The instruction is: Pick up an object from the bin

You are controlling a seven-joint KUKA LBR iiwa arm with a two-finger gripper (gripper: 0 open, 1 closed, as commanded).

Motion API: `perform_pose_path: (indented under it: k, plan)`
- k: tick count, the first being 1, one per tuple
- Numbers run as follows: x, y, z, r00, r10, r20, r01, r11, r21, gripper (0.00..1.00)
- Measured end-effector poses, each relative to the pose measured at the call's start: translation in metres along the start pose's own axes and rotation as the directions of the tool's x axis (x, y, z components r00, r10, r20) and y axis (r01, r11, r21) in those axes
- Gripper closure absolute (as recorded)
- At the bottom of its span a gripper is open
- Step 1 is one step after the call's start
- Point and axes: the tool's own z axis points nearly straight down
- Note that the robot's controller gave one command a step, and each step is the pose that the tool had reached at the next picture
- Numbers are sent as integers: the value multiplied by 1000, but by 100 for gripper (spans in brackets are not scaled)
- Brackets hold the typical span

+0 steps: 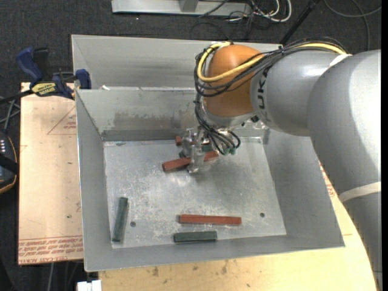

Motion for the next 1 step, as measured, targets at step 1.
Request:
perform_pose_path:
  k: [1]
  plan:
    - [0,0,0,1000,0,0,0,1000,0,100]
